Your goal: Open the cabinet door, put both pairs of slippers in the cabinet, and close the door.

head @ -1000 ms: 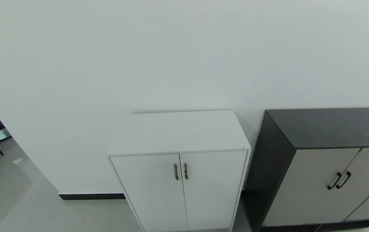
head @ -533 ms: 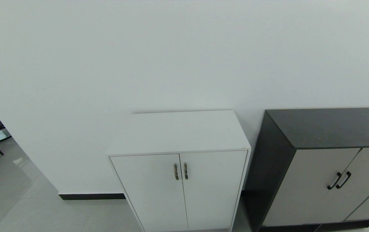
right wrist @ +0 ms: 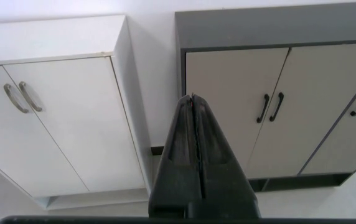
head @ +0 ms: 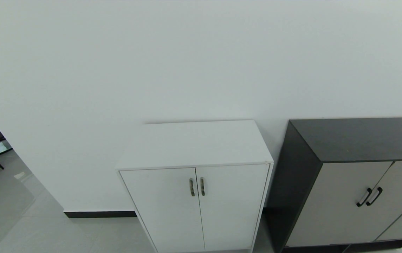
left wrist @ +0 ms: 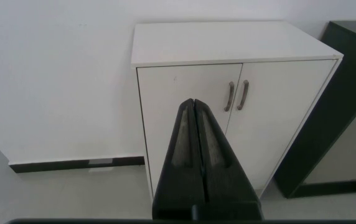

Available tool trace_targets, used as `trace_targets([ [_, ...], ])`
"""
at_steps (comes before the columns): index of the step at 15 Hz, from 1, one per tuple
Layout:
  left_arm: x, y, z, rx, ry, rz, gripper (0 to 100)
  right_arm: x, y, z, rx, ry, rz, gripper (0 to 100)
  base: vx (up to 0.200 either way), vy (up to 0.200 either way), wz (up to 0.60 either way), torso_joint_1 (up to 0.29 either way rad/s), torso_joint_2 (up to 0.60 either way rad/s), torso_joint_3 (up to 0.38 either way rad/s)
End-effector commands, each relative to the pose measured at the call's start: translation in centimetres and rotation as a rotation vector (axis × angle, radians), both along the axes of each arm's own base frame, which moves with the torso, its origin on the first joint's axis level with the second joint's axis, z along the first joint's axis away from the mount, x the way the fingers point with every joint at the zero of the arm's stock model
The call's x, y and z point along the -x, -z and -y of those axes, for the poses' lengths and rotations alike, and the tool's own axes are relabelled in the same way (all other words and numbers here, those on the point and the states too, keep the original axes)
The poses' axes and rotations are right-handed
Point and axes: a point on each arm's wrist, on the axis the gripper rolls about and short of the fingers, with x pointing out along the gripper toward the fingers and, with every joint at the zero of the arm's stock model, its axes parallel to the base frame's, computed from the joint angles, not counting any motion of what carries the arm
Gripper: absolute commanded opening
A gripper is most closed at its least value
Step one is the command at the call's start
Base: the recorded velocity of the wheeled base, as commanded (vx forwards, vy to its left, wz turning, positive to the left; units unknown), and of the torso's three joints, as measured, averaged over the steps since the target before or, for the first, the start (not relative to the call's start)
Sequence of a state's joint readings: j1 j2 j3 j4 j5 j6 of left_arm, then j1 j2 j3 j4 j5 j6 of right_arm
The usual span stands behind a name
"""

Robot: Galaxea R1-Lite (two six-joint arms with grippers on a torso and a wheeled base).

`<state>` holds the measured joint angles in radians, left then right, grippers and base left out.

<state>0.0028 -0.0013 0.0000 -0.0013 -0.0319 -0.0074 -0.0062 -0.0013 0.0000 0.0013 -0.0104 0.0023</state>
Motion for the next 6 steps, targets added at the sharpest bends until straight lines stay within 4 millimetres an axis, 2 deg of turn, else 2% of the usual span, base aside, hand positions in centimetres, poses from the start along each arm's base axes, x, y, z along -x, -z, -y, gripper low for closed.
trace_targets([
  [1,-0.01,-0.01,0.0,0.0,0.0,-0.001,0,-0.01,0.0,0.0,-0.001,0.0,-0.002,0,0.0,0.0,0.0,0.0,0.0,0.0],
  [6,-0.01,-0.01,0.0,0.0,0.0,-0.001,0,-0.01,0.0,0.0,-0.001,0.0,-0.002,0,0.0,0.0,0.0,0.0,0.0,0.0],
])
